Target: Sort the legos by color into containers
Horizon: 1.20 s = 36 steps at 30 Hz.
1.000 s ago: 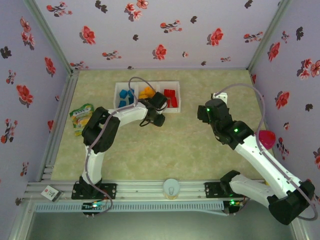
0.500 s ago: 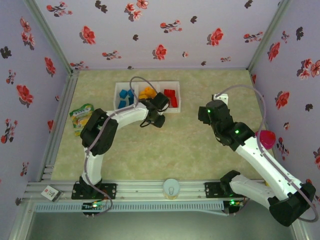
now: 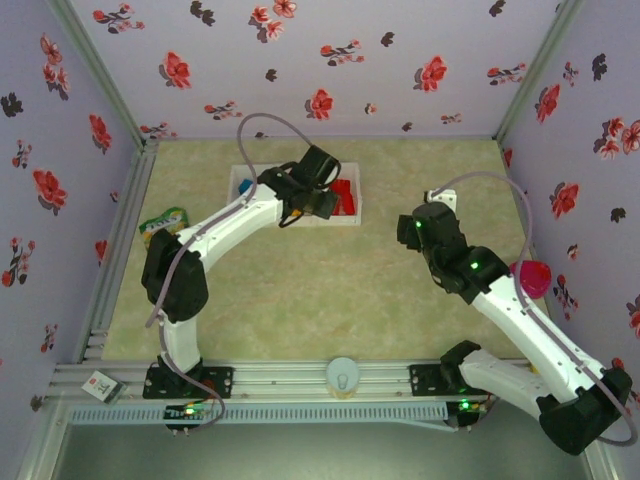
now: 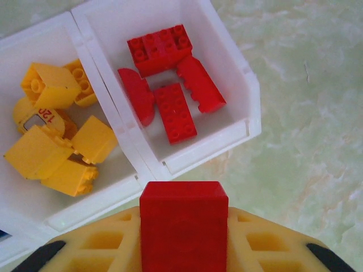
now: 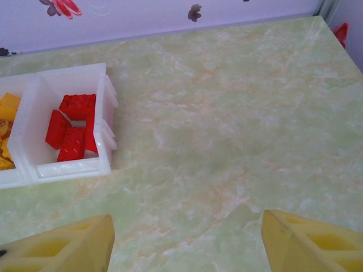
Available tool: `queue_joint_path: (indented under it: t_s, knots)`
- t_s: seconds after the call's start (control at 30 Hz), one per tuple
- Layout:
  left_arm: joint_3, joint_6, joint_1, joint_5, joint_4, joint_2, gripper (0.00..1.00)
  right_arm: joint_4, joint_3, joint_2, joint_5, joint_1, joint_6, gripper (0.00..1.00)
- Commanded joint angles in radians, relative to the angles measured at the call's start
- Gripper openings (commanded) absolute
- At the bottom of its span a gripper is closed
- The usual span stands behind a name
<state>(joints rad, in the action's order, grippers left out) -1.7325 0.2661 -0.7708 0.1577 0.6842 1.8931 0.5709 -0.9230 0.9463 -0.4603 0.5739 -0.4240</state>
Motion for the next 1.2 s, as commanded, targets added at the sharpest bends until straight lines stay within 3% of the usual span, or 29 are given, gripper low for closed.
queue_joint_path:
  t_s: [0.0,0.37,0.6,0.7,0.8,1.17]
  knots:
    - [-0.033,0.033,0.013,0.022,-0.037,0.049,0.23,-0.042,0.031,-0.014,0.05,-0.006,-0.028,0.69]
    - [-0.157,0.071,0.028,0.014,-0.151,0.215,0.23,-0.036,0.049,-0.035,0.087,-0.005,-0.046,0.68]
    - [-0.283,0.079,0.046,0.014,-0.13,0.331,0.27,-0.029,0.047,-0.039,0.095,-0.005,-0.05,0.68]
    - [-0.326,0.078,0.063,0.008,-0.118,0.365,0.4,-0.029,0.048,-0.04,0.097,-0.005,-0.054,0.68]
    - [-0.343,0.067,0.072,-0.009,-0.11,0.359,0.6,-0.034,0.054,-0.04,0.097,-0.005,-0.056,0.68]
    - [-0.138,0.018,0.07,0.014,-0.194,0.098,0.73,-0.056,0.052,0.004,0.101,-0.005,-0.062,0.68]
